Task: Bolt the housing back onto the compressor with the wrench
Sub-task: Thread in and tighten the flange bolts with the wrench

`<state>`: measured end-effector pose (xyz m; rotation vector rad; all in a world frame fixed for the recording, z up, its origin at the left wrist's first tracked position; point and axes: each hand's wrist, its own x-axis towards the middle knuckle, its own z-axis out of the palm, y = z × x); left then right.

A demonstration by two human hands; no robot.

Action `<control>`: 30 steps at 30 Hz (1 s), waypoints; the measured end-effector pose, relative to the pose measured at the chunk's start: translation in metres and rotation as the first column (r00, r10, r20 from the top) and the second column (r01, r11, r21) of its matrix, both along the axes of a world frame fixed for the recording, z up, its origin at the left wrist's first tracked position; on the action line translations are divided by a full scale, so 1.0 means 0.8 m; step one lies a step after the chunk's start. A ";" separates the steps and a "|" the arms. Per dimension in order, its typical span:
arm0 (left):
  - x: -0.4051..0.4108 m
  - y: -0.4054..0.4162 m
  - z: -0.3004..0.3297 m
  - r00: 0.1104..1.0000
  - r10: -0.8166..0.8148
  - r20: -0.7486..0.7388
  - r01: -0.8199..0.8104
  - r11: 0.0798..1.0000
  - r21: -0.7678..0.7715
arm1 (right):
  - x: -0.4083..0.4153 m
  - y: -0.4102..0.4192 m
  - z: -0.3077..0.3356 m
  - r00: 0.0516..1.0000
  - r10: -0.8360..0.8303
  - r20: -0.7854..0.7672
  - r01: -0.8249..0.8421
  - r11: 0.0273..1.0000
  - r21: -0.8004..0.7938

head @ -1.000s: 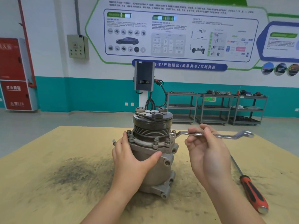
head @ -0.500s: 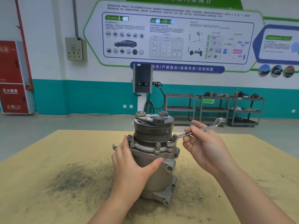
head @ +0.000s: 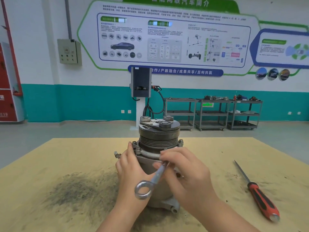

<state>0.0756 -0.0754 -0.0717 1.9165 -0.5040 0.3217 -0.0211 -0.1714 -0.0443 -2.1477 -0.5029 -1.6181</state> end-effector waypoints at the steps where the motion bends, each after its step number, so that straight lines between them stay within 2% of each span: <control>1: 0.003 -0.002 0.001 1.000 0.022 -0.016 -0.022 1.000 -0.007 | 0.005 0.007 0.001 0.999 -0.036 -0.021 0.036 0.999 0.002; 3: 0.004 -0.007 0.001 0.997 0.073 -0.013 -0.073 0.997 -0.040 | 0.010 0.015 0.002 0.996 -0.065 -0.062 0.066 0.997 0.027; 6: 0.000 -0.004 -0.008 0.997 0.037 0.063 -0.030 0.994 -0.108 | 0.000 0.009 0.008 0.999 -0.031 -0.032 0.034 0.993 0.110; 8: -0.006 0.001 -0.013 0.996 -0.005 0.086 0.013 0.996 -0.090 | -0.013 0.001 0.019 0.999 0.035 0.025 -0.041 0.956 0.290; 9: -0.004 0.001 -0.016 0.996 -0.004 0.091 0.009 0.999 -0.054 | -0.018 -0.004 0.025 0.992 0.112 0.060 -0.127 0.888 0.442; 10: -0.003 0.002 -0.016 0.996 -0.002 0.092 0.005 1.000 -0.028 | -0.021 -0.011 0.032 0.971 0.209 0.114 -0.235 0.769 0.595; 12: -0.002 0.001 -0.014 0.996 0.004 0.093 -0.001 1.000 -0.030 | -0.021 -0.032 0.041 0.912 0.358 0.200 -0.361 0.469 0.806; 14: -0.005 0.004 -0.011 0.996 -0.006 0.088 0.009 0.999 -0.034 | -0.017 -0.050 0.045 0.856 0.459 0.237 -0.376 0.241 0.895; 15: -0.006 0.005 -0.011 0.996 -0.005 0.088 0.008 0.999 -0.032 | -0.014 -0.055 0.046 0.833 0.491 0.257 -0.376 0.160 0.913; 17: -0.006 0.006 -0.012 0.996 -0.007 0.086 0.009 1.000 -0.026 | -0.007 -0.061 0.046 0.802 0.527 0.279 -0.367 0.068 0.928; 21: -0.006 0.005 -0.012 0.997 -0.006 0.079 0.007 1.000 -0.015 | 0.003 -0.073 0.047 0.735 0.625 0.262 -0.329 -0.009 0.944; 25: -0.007 0.007 -0.011 0.997 -0.013 0.078 0.015 1.000 -0.024 | 0.000 -0.089 0.053 0.645 0.745 0.169 -0.241 -0.011 0.970; 30: -0.007 0.006 -0.012 0.996 -0.025 0.087 0.027 0.999 -0.019 | -0.010 -0.100 0.043 0.653 0.730 0.201 -0.308 0.013 0.951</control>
